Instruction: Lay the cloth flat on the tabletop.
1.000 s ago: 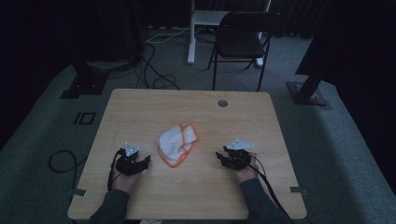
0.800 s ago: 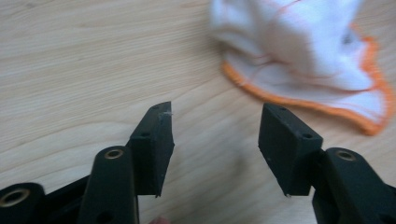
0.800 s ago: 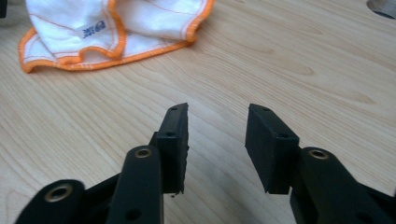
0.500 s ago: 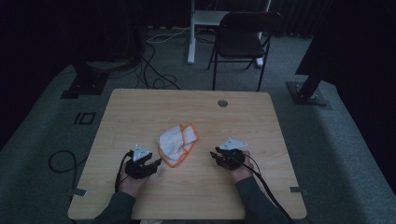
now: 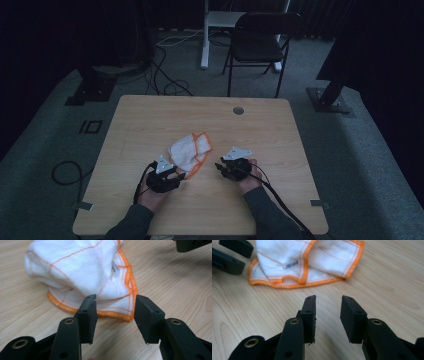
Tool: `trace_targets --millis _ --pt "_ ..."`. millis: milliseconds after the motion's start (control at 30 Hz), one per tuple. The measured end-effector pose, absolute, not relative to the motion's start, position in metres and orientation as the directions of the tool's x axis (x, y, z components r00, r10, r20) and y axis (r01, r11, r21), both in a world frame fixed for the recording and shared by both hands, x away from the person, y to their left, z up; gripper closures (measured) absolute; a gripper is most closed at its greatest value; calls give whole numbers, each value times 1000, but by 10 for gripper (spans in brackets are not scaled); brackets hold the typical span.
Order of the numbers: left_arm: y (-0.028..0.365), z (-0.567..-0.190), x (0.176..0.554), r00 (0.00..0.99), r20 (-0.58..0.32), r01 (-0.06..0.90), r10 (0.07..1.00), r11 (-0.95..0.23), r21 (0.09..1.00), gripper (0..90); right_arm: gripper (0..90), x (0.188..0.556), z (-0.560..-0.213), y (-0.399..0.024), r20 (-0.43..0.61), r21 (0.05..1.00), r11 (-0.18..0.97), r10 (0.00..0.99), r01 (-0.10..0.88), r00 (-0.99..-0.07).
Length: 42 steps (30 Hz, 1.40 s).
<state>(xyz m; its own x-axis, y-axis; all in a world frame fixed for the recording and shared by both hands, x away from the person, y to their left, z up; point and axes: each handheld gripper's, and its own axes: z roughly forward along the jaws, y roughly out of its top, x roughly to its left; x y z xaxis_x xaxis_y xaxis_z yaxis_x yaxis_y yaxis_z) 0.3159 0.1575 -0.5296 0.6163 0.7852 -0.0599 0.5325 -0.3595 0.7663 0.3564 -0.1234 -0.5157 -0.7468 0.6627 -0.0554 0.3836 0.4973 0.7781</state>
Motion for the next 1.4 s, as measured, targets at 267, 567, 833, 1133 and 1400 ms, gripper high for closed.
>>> trace_targets --millis 267,567,833,1133,1400 --pt "151 -534 315 635 -55 533 771 -385 754 556 663 362 -519 -110 -52 770 514 643 379 -764" --pt "148 -541 316 637 -59 552 769 -401 731 623 669 369 -524 -95 -58 759 538 618 367 -784" --pt "150 -541 316 639 -55 551 767 -407 729 727 668 374 -532 -77 -77 734 582 582 349 -809" --pt "151 -542 317 628 -56 557 777 -397 729 808 635 379 -537 -65 -81 722 605 556 335 -827" --pt "151 -542 317 626 -55 559 778 -398 728 848 630 384 -536 -56 -75 729 602 544 326 -836"
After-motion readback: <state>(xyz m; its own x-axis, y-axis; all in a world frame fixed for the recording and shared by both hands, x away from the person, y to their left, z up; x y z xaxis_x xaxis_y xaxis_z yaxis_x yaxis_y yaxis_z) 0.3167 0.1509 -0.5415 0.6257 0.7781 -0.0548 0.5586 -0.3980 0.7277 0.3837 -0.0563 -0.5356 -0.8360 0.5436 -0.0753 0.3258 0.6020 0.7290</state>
